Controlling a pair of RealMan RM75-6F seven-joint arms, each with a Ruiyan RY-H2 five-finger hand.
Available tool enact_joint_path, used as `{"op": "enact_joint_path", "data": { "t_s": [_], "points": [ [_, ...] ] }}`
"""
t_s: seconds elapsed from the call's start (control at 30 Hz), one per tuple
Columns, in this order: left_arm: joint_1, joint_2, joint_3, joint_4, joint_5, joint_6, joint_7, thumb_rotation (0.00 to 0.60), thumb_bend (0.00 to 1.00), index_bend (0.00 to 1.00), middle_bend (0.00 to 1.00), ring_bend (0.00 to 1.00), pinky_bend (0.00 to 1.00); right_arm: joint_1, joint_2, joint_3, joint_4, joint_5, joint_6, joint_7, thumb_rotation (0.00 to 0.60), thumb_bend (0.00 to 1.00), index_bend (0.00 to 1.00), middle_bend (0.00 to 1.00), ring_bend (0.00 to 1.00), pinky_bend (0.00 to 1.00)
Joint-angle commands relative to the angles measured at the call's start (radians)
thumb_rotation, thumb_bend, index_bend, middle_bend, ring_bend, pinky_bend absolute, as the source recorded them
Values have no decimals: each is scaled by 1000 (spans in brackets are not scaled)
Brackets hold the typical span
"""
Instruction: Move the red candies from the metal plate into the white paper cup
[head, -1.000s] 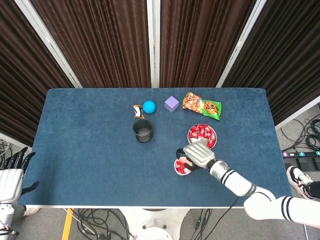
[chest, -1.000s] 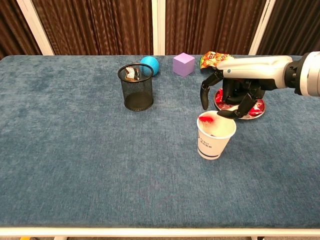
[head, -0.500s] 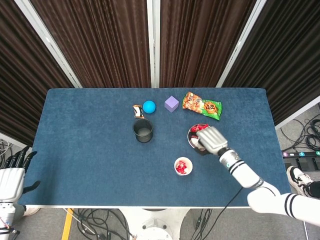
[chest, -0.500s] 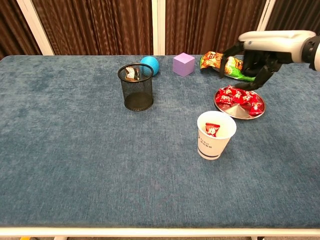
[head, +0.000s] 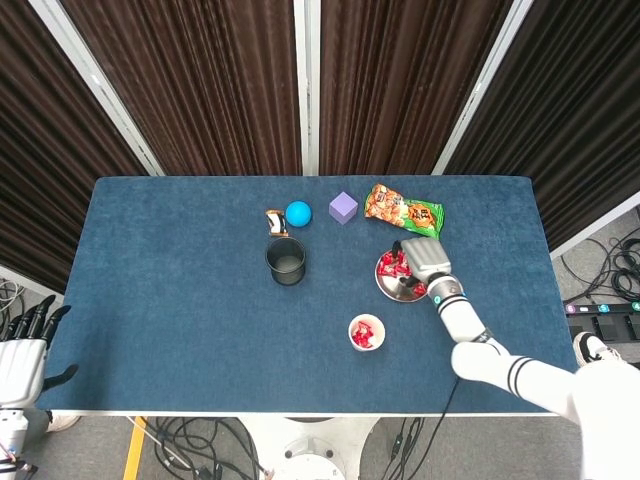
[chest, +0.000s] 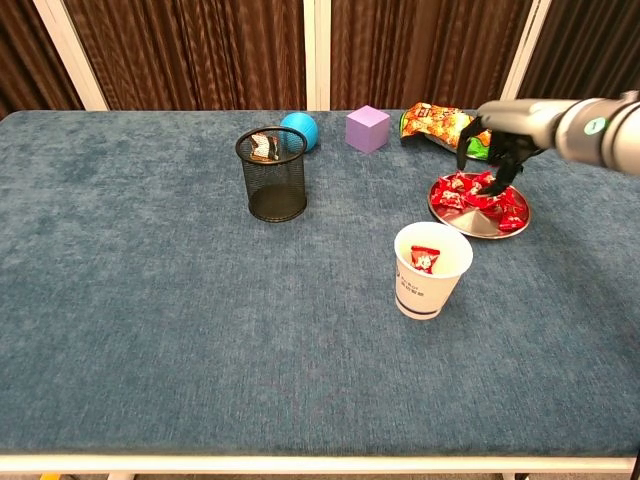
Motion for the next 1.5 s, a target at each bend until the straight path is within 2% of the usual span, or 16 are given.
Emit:
{"op": "enact_joint_path", "data": {
  "t_s": [0.03, 0.23, 0.67, 0.9, 1.03, 1.17, 1.33, 1.4, 1.5],
  "points": [
    [2, -1, 0, 3, -1, 1, -4, 600, 1, 214, 161, 140, 194, 27, -46, -3, 52, 41, -20, -35, 600, 171, 415, 958, 919, 1000],
    [4, -5, 1, 14, -4, 0, -13, 600, 1, 214, 161, 141, 194, 43, -88, -5, 110, 87, -28, -66, 600, 209, 443, 958, 919, 1000],
    [1, -8, 0, 27, -2, -7, -26, 600, 0, 214, 160, 140, 194, 57, -141, -3, 190, 112, -61, -87, 600, 211, 462, 958, 921, 1000],
    [5, -11, 1, 33, -3, -5, -33, 600, 1, 214, 161, 140, 194, 56, -148, 4, 197, 109, -61, -88, 600, 364, 558, 958, 925, 1000],
    [6, -11, 1, 35, -2, -2, -34, 600, 1, 214, 161, 141, 194, 30, -73, 20, 80, 41, -17, -47, 600, 376, 570, 958, 925, 1000],
    [4, -10, 0, 32, 2, 0, -31, 600, 1, 214, 161, 140, 194, -19, 63, 34, -134, -75, 46, 15, 600, 376, 574, 958, 925, 1000],
    [3, -4, -2, 18, 10, 6, -19, 600, 1, 214, 161, 140, 194, -102, 265, 40, -448, -280, 103, 134, 600, 375, 579, 958, 925, 1000],
    [3, 0, -2, 9, 13, 9, -12, 600, 1, 214, 161, 140, 194, -131, 327, 35, -541, -367, 117, 184, 600, 374, 574, 958, 925, 1000],
    [3, 5, -2, -4, 19, 16, -2, 600, 0, 214, 161, 140, 194, -152, 375, 17, -613, -464, 116, 230, 600, 374, 572, 958, 925, 1000]
  ]
}}
